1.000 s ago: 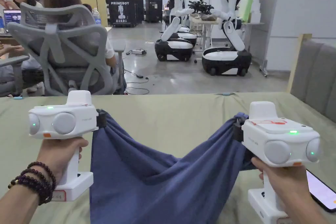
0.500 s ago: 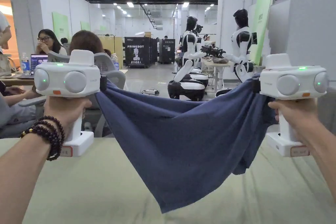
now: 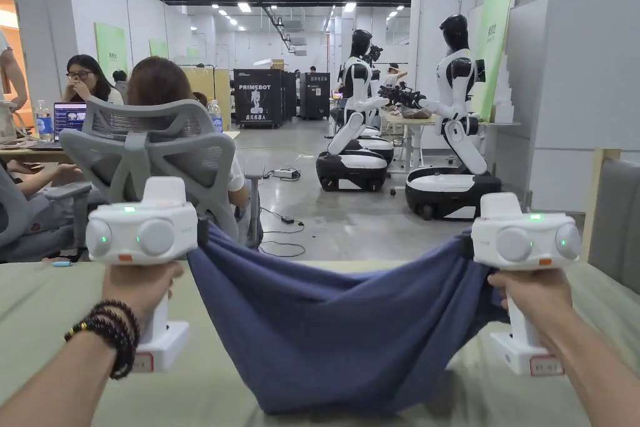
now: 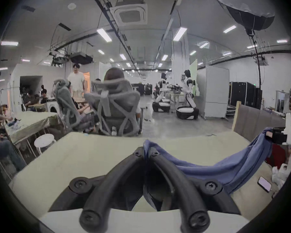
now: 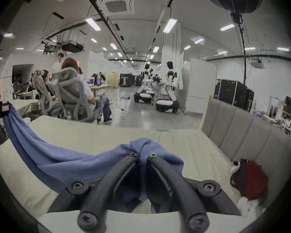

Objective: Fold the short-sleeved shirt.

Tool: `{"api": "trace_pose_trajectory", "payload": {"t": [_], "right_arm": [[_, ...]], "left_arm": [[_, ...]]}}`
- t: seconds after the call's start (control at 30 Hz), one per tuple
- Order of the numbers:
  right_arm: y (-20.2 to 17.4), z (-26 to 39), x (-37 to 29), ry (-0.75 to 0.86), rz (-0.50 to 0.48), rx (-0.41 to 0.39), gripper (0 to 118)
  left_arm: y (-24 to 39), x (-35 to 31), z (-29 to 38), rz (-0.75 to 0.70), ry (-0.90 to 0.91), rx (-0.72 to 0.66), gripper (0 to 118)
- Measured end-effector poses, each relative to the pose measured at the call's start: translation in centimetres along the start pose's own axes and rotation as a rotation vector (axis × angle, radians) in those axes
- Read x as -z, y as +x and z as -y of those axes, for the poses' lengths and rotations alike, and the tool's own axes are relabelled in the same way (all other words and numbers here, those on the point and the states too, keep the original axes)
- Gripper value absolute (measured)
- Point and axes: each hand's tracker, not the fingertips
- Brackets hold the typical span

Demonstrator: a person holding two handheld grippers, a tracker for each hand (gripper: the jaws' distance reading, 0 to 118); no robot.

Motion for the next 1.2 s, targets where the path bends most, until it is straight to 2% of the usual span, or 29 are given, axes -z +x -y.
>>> {"api": "trace_pose_trajectory", "payload": {"t": [0.1,0.27,0.33,0.47,0.57,0.63,0.73,0.87,0.97,1.07,1.2], "right_arm": [[-0.1,3.2,3.1,-0.06,-0.017,-0.015,4],[0.6,5.2,1.5,-0.042,-0.031,0.003,4],[0.7,6.6,-1.9,-0.005,-0.038,-0.005,4],[0.1,11.6,-8.1,-0.019,-0.05,-0.082,4],[0.7,16.2,-12.4,-0.082,-0.072,-0.04,4],[0.6,19.5,-15.5,-0.105,-0.065,-0.035,4],[-0.1,24.3,-18.7,-0.169,-0.04,-0.043,4],[-1.1,29.3,-19.0,-0.34,-0.026,-0.076,4],[-1.5,30.8,-17.4,-0.415,-0.031,-0.057,4],[-1.8,31.3,-16.5,-0.416,-0.02,-0.07,4],[-1.1,30.9,-16.8,-0.415,-0.039,-0.043,5]], "left_arm": [[0.4,1.4,4.0,0.01,-0.09,0.019,1],[0.5,0.0,5.8,0.032,-0.086,-0.009,1],[0.3,-2.5,6.5,0.059,-0.064,-0.04,1],[0.1,-9.5,10.3,0.09,-0.046,-0.093,1],[0.2,-15.6,14.7,0.095,-0.08,-0.063,1],[0.2,-18.9,17.7,0.068,-0.159,-0.023,1],[-0.1,-22.5,22.6,0.058,-0.268,-0.044,1],[-0.4,-22.3,27.5,0.022,-0.429,-0.044,1],[-0.5,-20.4,28.9,-0.001,-0.448,-0.072,1],[0.3,-19.6,29.4,-0.035,-0.478,-0.029,1],[0.5,-19.7,29.2,-0.044,-0.489,-0.031,5]]}}
